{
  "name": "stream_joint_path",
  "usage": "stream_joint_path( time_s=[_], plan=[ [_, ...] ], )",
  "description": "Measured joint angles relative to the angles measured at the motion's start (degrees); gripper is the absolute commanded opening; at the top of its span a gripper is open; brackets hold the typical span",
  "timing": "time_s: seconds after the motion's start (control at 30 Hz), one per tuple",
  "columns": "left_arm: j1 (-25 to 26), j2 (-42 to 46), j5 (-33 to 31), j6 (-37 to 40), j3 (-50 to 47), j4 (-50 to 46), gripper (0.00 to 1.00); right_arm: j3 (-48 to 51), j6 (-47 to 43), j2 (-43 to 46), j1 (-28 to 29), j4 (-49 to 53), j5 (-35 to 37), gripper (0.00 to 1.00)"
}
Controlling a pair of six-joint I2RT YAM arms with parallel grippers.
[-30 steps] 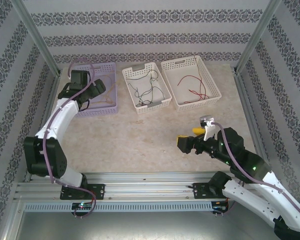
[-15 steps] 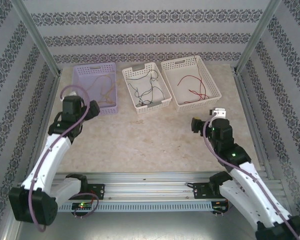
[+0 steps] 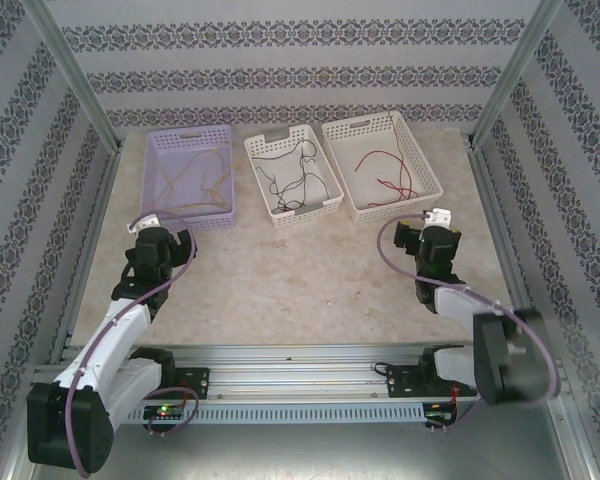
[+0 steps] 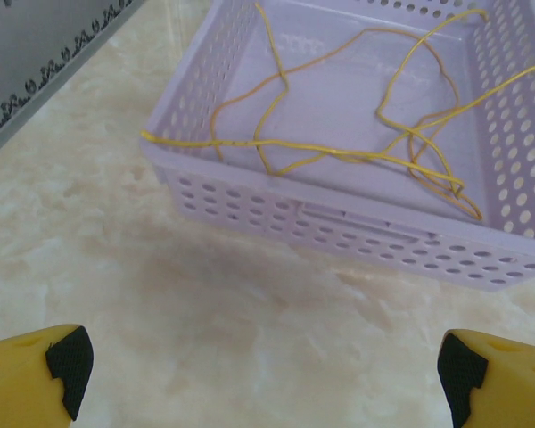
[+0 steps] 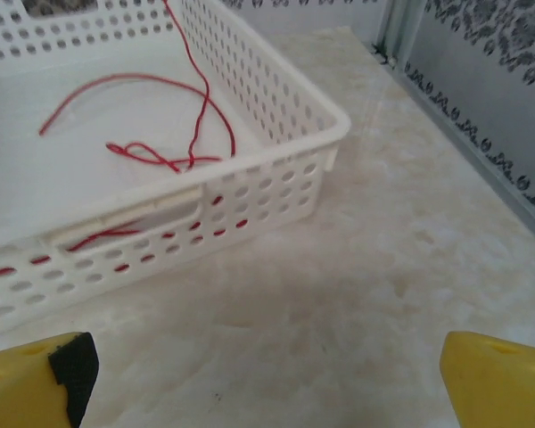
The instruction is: Untangle the cables
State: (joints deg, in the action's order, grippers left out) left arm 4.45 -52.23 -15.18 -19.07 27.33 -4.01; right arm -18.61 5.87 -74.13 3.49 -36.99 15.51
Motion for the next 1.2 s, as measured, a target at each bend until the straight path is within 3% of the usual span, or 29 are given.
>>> stream_joint_path(
  time_s=[0.17,0.3,0.53,0.67,1.2],
  plan=[
    [0.0,-3.21,-1.64,4.37,-3.56,10.23,1.0,0.83,-2.75,-13.29,0.04,-11.54,-2.08,0.98],
    [0.0,-10.08,-2.27,8.74,-4.55,22.03,1.0,0.76,-2.91,-13.66,-0.04,-14.84,-2.19,0.98],
    [0.0,-29.77,-4.31,14.51,-6.1,41.88,1.0,0.59,-2.91,-13.66,-0.28,-16.7,-2.51,0.98],
    [-0.9,-37.42,-0.15,16.31,-5.81,49.22,1.0,0.57,-2.95,-13.66,-0.28,-16.79,-2.51,0.98],
    [-1.84,-38.82,5.97,18.29,-7.48,59.32,1.0,0.35,-3.26,-13.66,-0.39,-16.35,-3.45,0.98]
  ],
)
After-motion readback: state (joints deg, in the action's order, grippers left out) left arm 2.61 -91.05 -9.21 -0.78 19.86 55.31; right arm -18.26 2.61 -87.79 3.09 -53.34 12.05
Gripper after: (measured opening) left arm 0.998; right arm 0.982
